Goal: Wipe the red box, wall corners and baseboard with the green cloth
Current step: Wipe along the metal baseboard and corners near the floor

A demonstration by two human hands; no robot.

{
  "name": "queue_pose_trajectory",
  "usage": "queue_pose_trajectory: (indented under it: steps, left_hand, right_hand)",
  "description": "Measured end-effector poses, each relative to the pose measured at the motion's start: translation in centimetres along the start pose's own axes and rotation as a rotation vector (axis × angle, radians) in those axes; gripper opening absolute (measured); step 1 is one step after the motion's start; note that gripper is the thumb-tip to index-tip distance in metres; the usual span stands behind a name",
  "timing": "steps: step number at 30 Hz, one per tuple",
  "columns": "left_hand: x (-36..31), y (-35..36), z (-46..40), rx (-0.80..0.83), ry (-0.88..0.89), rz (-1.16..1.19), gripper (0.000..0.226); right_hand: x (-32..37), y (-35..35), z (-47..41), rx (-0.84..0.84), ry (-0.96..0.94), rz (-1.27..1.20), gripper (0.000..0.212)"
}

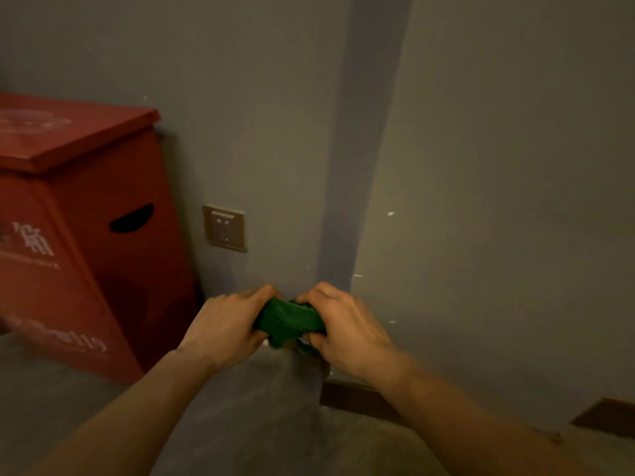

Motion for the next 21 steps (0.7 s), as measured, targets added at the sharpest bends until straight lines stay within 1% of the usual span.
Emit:
queue_pose_trajectory:
  steps: [5, 10, 12, 18, 21]
  left_hand:
    - [4.8, 4.7, 1.8, 0.031, -0.059, 0.030, 0.034]
    - [7.5, 9.0, 3.1, 0.053, -0.081, 0.070, 0.035]
    - [8.4, 10.8, 3.7, 0.091, -0.103, 0.082, 0.035]
    - [10.7, 14.8, 5.6, 0.143, -0.175, 0.135, 0.035]
    - [11.6, 16.0, 6.1, 0.123, -0.222, 0.186, 0.037]
  right_hand:
    - [-0.4, 6.8, -1.5, 0.065, 0.033, -0.011, 0.047]
    - [-1.9, 12.1, -1.6, 0.107, 0.076, -0.026, 0.053]
    - [-2.3, 14.1, -1.4, 0.124, 0.100, -0.048, 0.053]
    - [-2.7, 18.5, -0.6, 0.187, 0.120, -0.053, 0.057]
    - [-2.6, 19.7, -0.6, 0.189, 0.097, -0.069, 0.067]
Point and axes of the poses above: each hand's wrist, its own z-axis away from the middle knuckle, its own y-axis out of the palm, x = y × z, the point moved 10 cm from there along -z, towards the middle knuckle, and after that the axes turned 6 degrees about -x, right-handed, at the moved point
